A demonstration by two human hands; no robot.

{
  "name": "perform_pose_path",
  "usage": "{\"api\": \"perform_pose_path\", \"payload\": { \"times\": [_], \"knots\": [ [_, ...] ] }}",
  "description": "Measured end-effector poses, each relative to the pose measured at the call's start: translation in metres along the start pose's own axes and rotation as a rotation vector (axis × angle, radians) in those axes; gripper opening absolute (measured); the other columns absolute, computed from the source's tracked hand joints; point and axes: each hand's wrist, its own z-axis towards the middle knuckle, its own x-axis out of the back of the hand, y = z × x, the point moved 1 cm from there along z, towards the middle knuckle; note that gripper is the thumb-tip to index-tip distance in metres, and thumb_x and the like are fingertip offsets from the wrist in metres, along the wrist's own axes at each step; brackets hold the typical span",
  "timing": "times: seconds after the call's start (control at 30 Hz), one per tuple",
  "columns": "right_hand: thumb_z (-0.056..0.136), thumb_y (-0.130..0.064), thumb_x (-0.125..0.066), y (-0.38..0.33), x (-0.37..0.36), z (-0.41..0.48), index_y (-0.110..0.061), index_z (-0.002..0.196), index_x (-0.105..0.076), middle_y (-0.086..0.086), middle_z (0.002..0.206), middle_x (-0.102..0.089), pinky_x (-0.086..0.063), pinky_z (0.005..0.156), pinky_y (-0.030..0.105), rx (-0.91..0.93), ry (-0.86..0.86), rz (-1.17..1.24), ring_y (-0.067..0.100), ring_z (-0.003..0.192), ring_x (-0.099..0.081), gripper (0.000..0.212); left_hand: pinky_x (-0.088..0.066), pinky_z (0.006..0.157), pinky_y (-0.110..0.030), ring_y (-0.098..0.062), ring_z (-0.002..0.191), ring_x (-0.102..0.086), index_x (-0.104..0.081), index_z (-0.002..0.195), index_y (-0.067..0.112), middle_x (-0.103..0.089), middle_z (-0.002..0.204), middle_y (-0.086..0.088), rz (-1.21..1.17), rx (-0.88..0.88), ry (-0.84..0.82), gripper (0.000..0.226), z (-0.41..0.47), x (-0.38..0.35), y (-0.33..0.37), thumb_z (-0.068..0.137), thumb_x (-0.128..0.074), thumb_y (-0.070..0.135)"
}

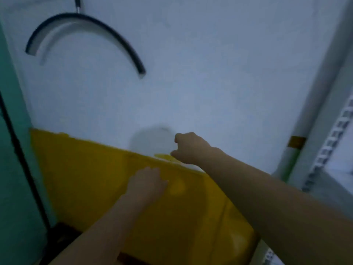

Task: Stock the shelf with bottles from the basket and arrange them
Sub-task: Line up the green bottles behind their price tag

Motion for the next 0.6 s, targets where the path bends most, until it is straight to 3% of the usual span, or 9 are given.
{"api": "perform_pose_path", "payload": {
  "times": [0.07,0.13,0.33,0.4,0.5,0.6],
  "knots": [
    [0.094,-0.022,-0.05,0.02,0.033,-0.035,-0.009,0.127,-0.05,0.012,0.123,-0.054,-0.045,0.075,0.03,-0.05,0.046,-0.027,0.027,0.107,-0.057,0.035,-0.049,0.092,-0.041,-0.023,0.114,-0.056,-0.051,0.129,0.027,-0.053,0.133,-0.002,-0.032,-0.116,0.043,0.058,-0.015,0.014,0.034,0.084,-0.034,0.059],
    [0.095,-0.021,-0.049,0.044,0.064,-0.075,-0.008,0.124,-0.052,0.011,0.12,-0.055,-0.043,0.071,0.029,-0.125,0.068,-0.062,0.026,0.103,-0.057,0.032,-0.047,0.094,-0.039,-0.024,0.115,-0.054,-0.052,0.128,0.02,-0.053,0.132,-0.005,-0.057,-0.172,0.019,0.056,-0.035,0.027,0.076,0.089,-0.036,0.057],
    [0.094,-0.02,-0.049,0.137,0.162,-0.207,-0.005,0.124,-0.055,0.012,0.125,-0.056,-0.046,0.083,0.03,-0.417,0.151,-0.128,0.027,0.111,-0.056,0.034,-0.039,0.103,-0.034,-0.024,0.124,-0.048,-0.048,0.132,0.014,-0.047,0.139,-0.007,-0.233,-0.494,-0.092,0.05,-0.106,0.055,0.241,0.095,-0.044,0.048],
    [0.094,-0.02,-0.049,0.171,0.187,-0.258,-0.005,0.123,-0.056,0.011,0.124,-0.057,-0.045,0.081,0.028,-0.526,0.198,-0.138,0.026,0.11,-0.056,0.033,-0.043,0.1,-0.035,-0.023,0.116,-0.055,-0.053,0.127,0.018,-0.054,0.133,-0.004,-0.318,-0.622,-0.105,0.044,-0.132,0.058,0.3,0.093,-0.049,0.046],
    [0.093,-0.02,-0.05,0.223,0.212,-0.346,-0.006,0.121,-0.057,0.012,0.122,-0.058,-0.042,0.076,0.026,-0.7,0.269,-0.138,0.025,0.103,-0.057,0.032,-0.044,0.099,-0.036,-0.024,0.115,-0.055,-0.045,0.136,0.02,-0.055,0.132,-0.005,-0.233,-0.785,-0.071,0.054,-0.176,0.05,0.39,0.092,-0.047,0.051],
    [0.095,-0.022,-0.049,0.271,0.232,-0.446,-0.006,0.125,-0.055,0.013,0.126,-0.056,-0.042,0.078,0.027,-0.877,0.295,-0.173,0.029,0.11,-0.056,0.034,-0.045,0.097,-0.036,-0.024,0.115,-0.054,-0.052,0.128,0.018,-0.056,0.13,-0.005,-0.158,-0.975,-0.061,0.052,-0.235,0.035,0.48,0.093,-0.04,0.055]
  ]
}}
